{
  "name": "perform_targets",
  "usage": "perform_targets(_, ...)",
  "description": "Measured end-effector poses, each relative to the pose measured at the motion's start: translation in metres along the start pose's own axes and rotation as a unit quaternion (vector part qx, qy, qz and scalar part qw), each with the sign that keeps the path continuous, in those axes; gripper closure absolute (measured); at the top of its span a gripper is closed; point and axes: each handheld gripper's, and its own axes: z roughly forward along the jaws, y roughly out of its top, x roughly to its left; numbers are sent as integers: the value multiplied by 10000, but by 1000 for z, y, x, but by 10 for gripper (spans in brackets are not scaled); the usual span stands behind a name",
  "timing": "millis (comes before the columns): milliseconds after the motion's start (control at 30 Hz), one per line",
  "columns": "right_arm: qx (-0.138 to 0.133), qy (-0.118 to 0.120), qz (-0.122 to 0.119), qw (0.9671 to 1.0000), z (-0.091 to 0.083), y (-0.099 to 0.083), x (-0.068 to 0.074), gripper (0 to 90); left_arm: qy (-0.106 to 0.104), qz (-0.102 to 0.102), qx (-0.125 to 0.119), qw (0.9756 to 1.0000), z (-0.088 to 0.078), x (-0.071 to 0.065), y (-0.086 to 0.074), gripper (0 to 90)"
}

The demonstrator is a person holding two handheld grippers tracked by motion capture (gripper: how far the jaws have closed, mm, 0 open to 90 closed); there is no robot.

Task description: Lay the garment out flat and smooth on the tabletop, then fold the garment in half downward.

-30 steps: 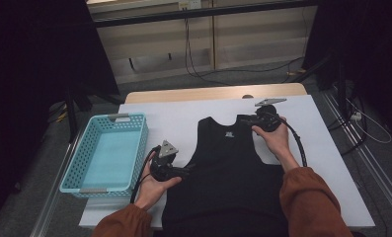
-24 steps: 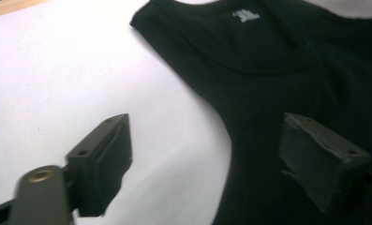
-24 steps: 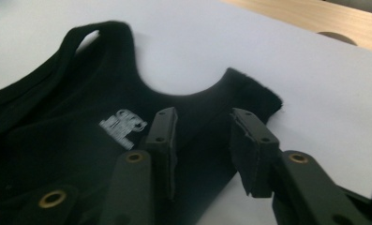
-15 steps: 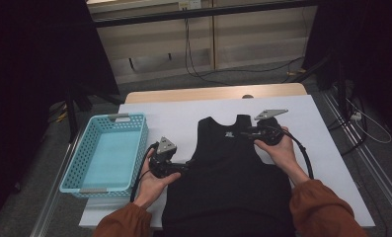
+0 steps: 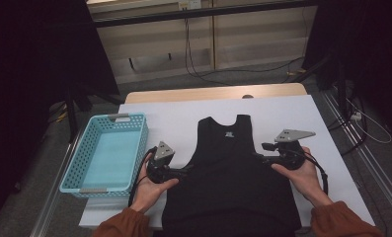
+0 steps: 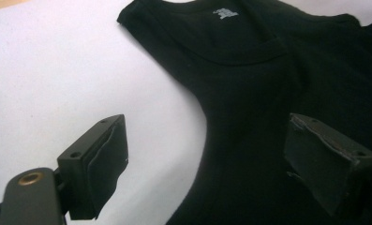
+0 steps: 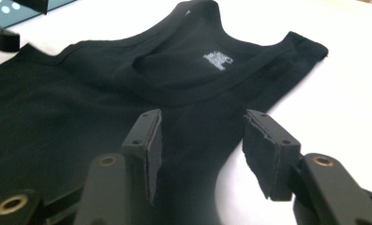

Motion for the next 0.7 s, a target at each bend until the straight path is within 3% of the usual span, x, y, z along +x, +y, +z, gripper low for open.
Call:
perform_targets(333,104,160,-162,9997,-27,-23,25,464,-3,26,-98,9999,-10,-6,-4,133)
perform_targets(400,23,200,-126,9997,-31,-24,27,462,-33,68,-72,9999,-10,-8,-4,131)
perform_targets(700,204,371,-275,9987,-36,-32,42,448,-264,217,61,9994,-21,-25,-14,120)
